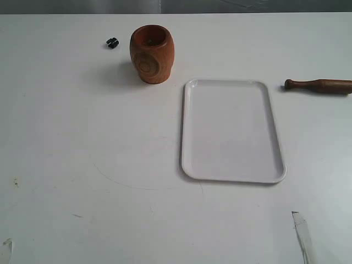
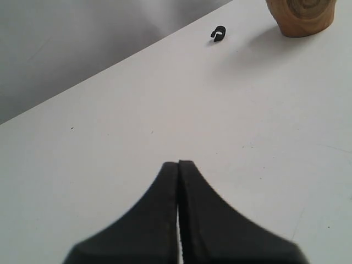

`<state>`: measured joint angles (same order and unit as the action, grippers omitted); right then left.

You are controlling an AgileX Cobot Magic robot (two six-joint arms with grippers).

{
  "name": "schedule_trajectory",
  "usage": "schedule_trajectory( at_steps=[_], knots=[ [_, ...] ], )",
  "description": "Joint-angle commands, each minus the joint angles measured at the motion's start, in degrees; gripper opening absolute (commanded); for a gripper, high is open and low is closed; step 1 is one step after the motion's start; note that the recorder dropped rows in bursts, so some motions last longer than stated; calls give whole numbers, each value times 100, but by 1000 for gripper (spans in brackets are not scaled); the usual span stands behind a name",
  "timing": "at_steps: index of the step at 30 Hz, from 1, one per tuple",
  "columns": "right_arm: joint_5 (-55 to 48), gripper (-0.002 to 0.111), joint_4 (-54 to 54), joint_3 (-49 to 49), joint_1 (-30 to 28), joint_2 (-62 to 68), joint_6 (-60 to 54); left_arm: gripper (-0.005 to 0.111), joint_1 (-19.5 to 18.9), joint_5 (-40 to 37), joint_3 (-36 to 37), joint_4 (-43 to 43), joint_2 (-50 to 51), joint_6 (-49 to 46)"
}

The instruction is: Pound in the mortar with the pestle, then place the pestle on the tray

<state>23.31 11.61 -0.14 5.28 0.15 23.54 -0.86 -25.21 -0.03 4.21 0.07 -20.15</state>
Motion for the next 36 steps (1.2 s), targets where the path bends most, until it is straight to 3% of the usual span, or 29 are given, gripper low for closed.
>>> schedule_trajectory(
  at_steps=[1, 4, 10, 15, 20, 25, 30, 36],
  knots=[
    [907, 0, -285, 14, 19, -15, 482, 0, 44, 17, 3, -42, -7, 47],
    [1996, 0, -683, -144, 19, 556, -949, 0, 44, 17, 3, -42, -7, 47],
    [1713, 0, -1479, -1443, 19, 2727, -1589, 0, 44, 17, 3, -42, -7, 47],
    [-1416, 0, -1479, -3432, 19, 4815, -2354, 0, 44, 17, 3, -42, -7, 47],
    [-5435, 0, -1310, -5686, 19, 6840, -2916, 0, 44, 17, 3, -42, -7, 47],
    [-8475, 0, -1299, -7173, 247, 8322, -4341, 0, 44, 17, 3, -42, -7, 47],
    [-8911, 0, -1309, -7411, 627, 8861, -5770, 0, 44, 17, 3, -42, -7, 47],
    [-8063, 0, -1161, -7396, 992, 9190, -7699, 0, 44, 17, 3, -42, -7, 47]
  ],
)
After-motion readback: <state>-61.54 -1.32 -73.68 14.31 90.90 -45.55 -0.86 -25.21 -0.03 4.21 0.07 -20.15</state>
